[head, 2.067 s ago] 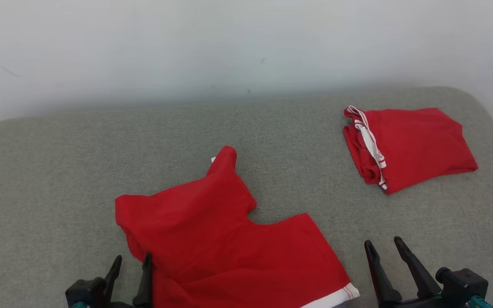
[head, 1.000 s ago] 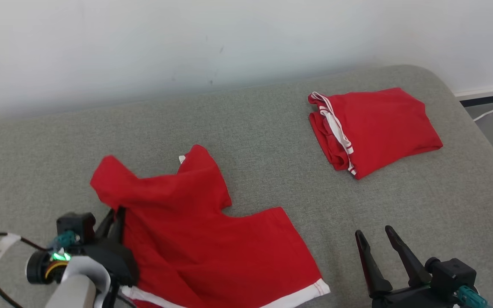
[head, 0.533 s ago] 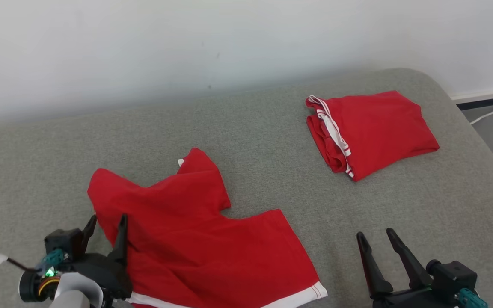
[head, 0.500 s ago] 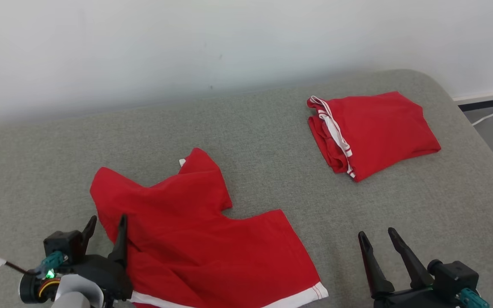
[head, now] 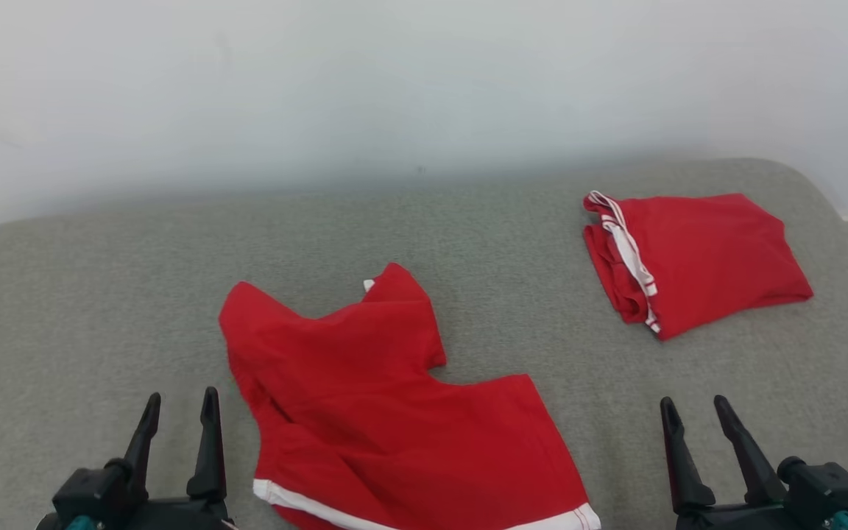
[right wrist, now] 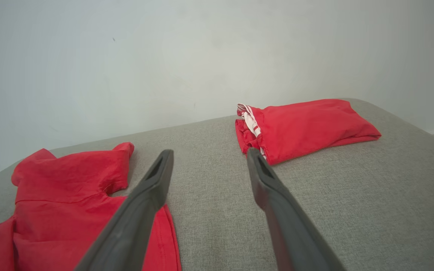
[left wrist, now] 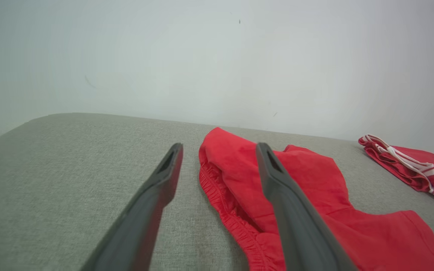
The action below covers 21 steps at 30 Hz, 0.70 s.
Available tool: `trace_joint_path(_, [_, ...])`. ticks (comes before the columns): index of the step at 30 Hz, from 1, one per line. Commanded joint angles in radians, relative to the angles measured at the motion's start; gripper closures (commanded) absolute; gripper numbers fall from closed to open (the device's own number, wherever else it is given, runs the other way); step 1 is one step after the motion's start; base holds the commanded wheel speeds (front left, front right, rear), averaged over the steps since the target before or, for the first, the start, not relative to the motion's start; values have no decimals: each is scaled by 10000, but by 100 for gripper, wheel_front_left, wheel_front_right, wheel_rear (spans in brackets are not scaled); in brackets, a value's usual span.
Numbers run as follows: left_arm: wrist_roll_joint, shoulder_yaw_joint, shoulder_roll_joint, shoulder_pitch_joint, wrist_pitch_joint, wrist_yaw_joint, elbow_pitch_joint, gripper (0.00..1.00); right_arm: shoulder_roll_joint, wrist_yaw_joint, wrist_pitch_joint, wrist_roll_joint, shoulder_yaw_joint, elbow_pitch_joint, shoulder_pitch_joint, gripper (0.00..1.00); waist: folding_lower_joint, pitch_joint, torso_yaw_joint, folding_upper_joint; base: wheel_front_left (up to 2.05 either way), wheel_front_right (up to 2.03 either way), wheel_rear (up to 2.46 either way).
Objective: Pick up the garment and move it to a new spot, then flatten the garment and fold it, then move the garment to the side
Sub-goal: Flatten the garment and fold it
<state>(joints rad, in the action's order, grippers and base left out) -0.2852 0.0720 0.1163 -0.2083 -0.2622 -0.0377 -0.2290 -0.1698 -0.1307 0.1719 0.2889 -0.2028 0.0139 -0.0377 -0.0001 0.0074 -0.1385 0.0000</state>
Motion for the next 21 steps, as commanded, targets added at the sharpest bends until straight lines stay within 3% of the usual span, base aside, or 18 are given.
trace_joint_path(1, [160, -76, -61, 358, -38, -51, 367, 0, 94, -1, 37, -103, 147, -106, -177, 0, 1, -147, 285, 0, 0, 0, 0])
trace_joint_path(10, [1099, 65, -109, 1548, -40, -82, 1800, 0, 414, -1, -21, -429, 764, -356, -431, 0, 1, -304, 596, 0, 0, 0, 0])
trace_joint_path(21, [1317, 85, -231, 2741, -40, -336, 2682, 0, 665, -1, -293, -781, 1062, -712, -851, 0, 1, -460, 858, 0, 0, 0, 0])
